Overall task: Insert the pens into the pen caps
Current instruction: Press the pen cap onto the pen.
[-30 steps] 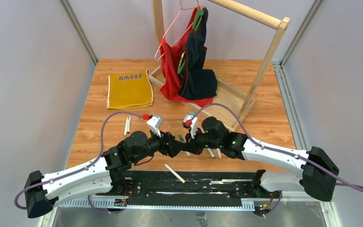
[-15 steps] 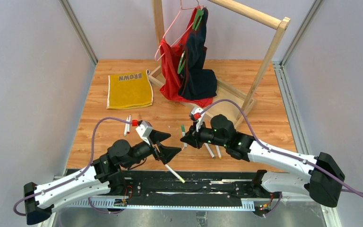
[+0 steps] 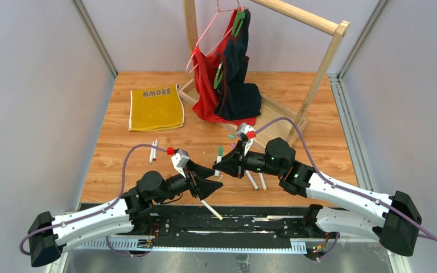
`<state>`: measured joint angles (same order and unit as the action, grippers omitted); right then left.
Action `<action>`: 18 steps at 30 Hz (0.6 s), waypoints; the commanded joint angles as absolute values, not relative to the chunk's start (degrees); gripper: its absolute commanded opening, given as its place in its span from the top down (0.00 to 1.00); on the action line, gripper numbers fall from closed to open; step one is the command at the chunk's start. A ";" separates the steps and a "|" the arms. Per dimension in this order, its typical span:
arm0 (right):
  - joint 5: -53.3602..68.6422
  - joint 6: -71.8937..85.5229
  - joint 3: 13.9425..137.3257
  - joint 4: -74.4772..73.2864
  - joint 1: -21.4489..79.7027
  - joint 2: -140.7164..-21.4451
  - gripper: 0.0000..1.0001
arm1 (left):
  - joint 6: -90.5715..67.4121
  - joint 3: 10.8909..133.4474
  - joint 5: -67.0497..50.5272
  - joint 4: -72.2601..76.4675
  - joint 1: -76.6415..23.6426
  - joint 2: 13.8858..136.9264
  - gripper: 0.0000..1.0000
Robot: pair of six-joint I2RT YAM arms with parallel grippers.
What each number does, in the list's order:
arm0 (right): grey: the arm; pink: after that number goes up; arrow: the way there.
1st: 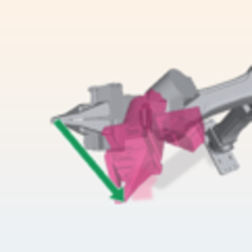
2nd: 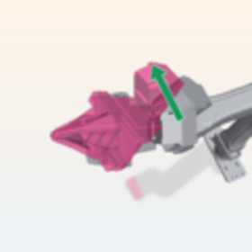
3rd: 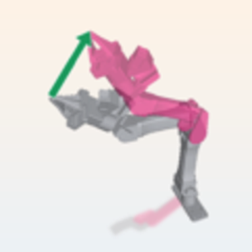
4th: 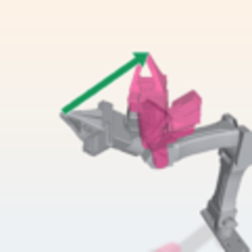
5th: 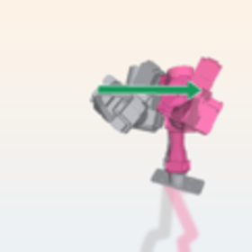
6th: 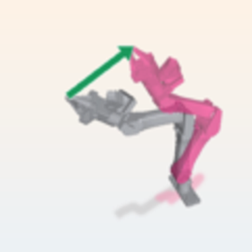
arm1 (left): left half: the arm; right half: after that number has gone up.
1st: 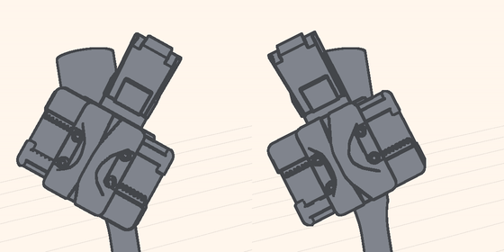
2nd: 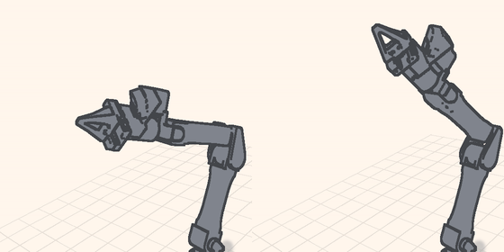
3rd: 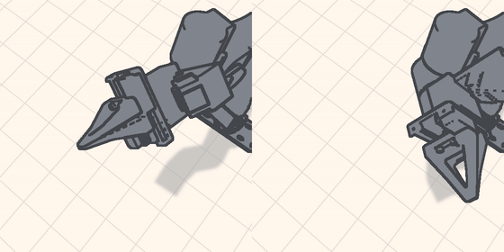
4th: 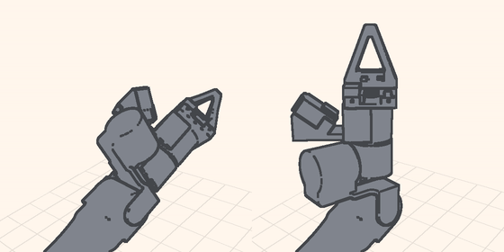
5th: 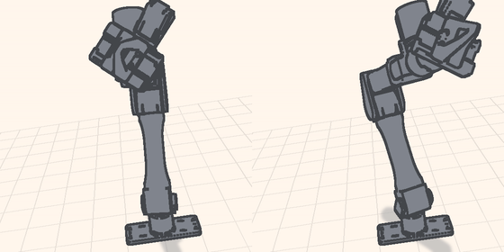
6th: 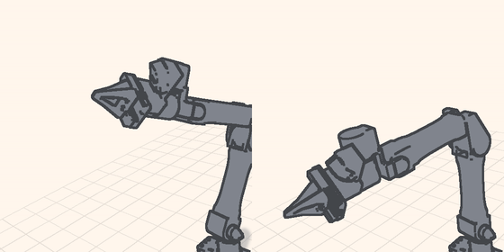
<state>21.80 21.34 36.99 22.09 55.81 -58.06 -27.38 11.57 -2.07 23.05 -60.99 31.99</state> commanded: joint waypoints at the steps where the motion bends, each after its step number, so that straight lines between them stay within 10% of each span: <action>1: 26.71 24.78 36.71 26.13 55.37 -57.68 0.99 | -29.25 12.83 -3.54 31.92 -61.26 33.62 0.36; 18: 29.79 26.76 37.51 23.40 55.55 -58.88 0.99 | -31.35 14.15 -4.89 38.98 -61.26 39.44 0.67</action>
<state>28.60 25.71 36.99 23.77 55.81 -58.57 -31.03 12.23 -4.67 34.48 -60.99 39.24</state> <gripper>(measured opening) 0.132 0.362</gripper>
